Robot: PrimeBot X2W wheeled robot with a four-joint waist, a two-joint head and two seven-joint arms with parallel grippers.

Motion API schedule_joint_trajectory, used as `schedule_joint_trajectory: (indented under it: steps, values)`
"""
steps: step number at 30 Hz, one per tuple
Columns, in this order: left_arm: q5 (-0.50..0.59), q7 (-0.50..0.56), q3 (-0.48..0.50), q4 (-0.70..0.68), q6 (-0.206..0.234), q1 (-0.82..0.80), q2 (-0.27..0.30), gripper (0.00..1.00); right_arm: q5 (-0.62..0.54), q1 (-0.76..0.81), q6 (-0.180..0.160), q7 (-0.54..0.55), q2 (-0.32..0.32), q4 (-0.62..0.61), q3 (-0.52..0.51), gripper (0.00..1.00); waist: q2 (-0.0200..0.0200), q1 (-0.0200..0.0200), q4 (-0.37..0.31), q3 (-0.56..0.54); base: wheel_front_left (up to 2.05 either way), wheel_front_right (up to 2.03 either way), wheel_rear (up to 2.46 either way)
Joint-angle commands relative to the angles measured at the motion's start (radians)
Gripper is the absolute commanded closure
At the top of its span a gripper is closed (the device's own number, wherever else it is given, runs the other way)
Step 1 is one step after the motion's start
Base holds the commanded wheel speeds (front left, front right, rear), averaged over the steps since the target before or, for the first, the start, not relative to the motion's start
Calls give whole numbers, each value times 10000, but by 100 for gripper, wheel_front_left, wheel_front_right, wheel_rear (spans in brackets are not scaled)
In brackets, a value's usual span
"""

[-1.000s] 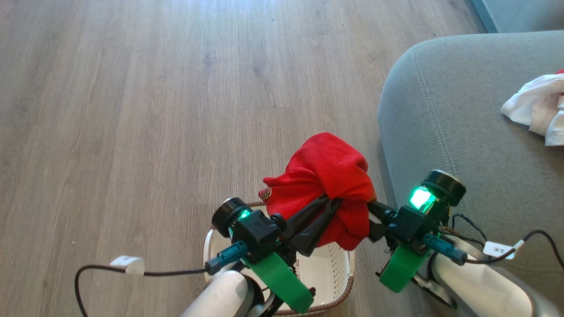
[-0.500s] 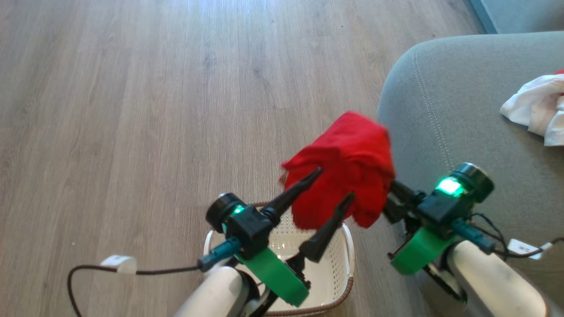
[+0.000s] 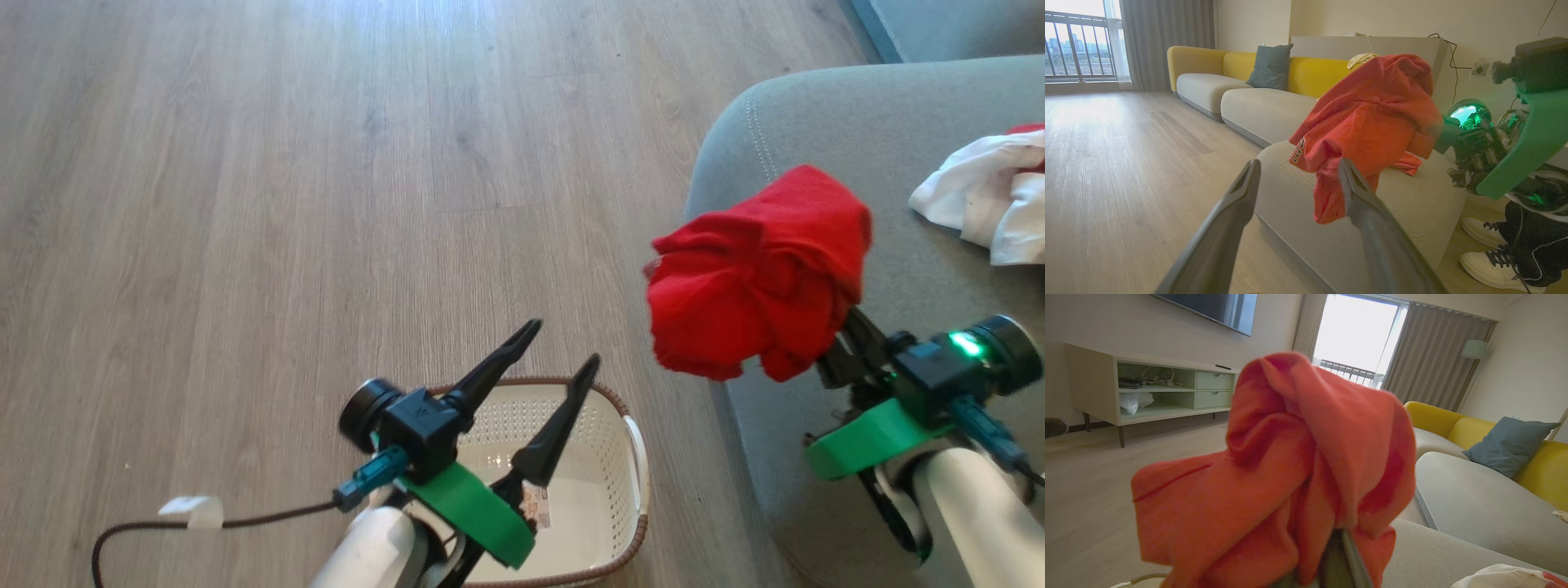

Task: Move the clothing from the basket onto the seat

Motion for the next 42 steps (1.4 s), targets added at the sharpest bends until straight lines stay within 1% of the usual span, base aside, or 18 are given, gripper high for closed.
schedule_joint_trajectory:
  steps: [1, 10, 15, 18, 24, 33, 38, 42]
  values:
    - [93, -51, 464, -195, 17, -161, 1, 0, -122, -27, -2, -65, 31, -402, -148, 100, 0, 0, -37, -5, 0, 0, 0]
    - [253, -51, 698, 569, -2, 171, 1, 0, -188, 669, -2, -65, 600, -459, -1710, 100, 0, 0, -162, 115, 0, 0, 0]
    - [190, -51, 699, 753, -7, 279, 1, 0, -71, 964, -2, -65, 827, -373, -2165, 100, 0, 0, -157, 170, 0, 0, 0]
    - [146, -51, 529, 954, -10, 358, 1, 0, 44, 1095, -2, -65, 980, -204, -2367, 100, 0, 0, -159, 184, 0, 0, 0]
    - [172, -51, 191, 1319, -13, 450, 1, 0, 84, 1184, -2, -65, 1117, -52, -2452, 100, 0, 0, -188, 203, 0, 0, 0]
    - [162, -51, 270, 1456, -14, 504, 1, 0, 106, 1118, -2, -65, 1193, 40, -2433, 100, 0, 0, -290, 182, 0, 0, 0]
    - [199, -51, 358, 1372, -14, 463, 1, 0, 159, 1052, -2, -65, 1153, 12, -2429, 100, 0, 0, -471, 225, 0, 0, 0]
    - [230, -51, 443, 1225, -15, 440, 1, 0, 146, 1000, -2, -65, 1115, -31, -2438, 100, 0, 0, -752, 308, 0, 0, 0]
